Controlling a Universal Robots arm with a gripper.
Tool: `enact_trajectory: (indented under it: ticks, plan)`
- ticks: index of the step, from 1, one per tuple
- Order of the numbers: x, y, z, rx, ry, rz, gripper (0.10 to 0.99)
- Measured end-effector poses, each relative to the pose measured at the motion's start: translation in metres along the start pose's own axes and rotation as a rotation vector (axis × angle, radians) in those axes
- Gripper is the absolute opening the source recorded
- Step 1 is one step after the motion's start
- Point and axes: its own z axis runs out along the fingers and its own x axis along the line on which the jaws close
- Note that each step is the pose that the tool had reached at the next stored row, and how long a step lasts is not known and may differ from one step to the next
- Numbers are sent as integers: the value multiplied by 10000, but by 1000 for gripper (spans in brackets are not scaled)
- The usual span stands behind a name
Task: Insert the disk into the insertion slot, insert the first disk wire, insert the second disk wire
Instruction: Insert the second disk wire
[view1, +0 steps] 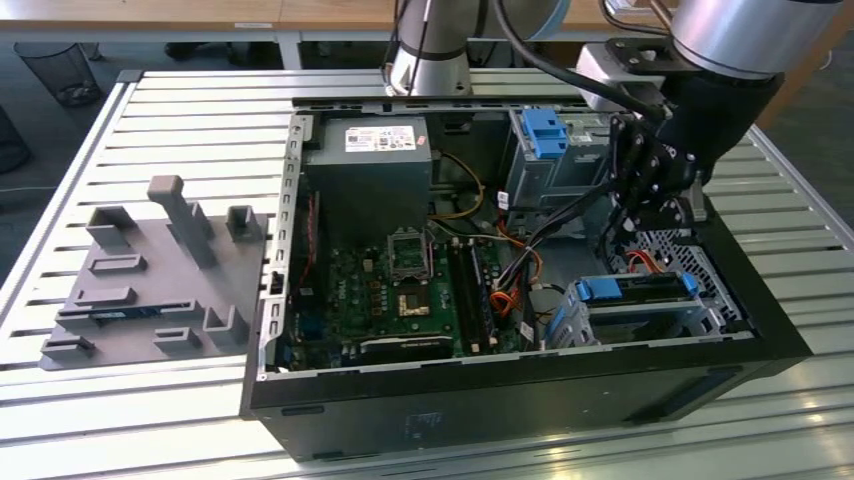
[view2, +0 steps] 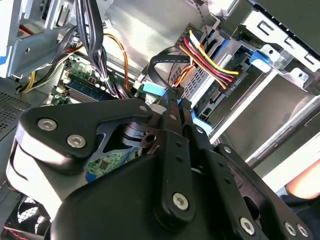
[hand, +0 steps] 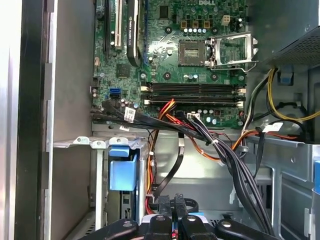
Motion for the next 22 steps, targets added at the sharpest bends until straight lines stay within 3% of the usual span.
enact_trajectory:
  ticks: [2, 5, 6, 17, 22]
  plan:
    - [32, 0, 0, 0, -246, -1, 149]
    - [69, 0, 1, 0, -777, -5, 149]
    - [80, 0, 1, 0, -906, -6, 149]
    - [201, 0, 18, 0, -953, -6, 149]
    - [279, 0, 30, 0, -1347, -8, 149]
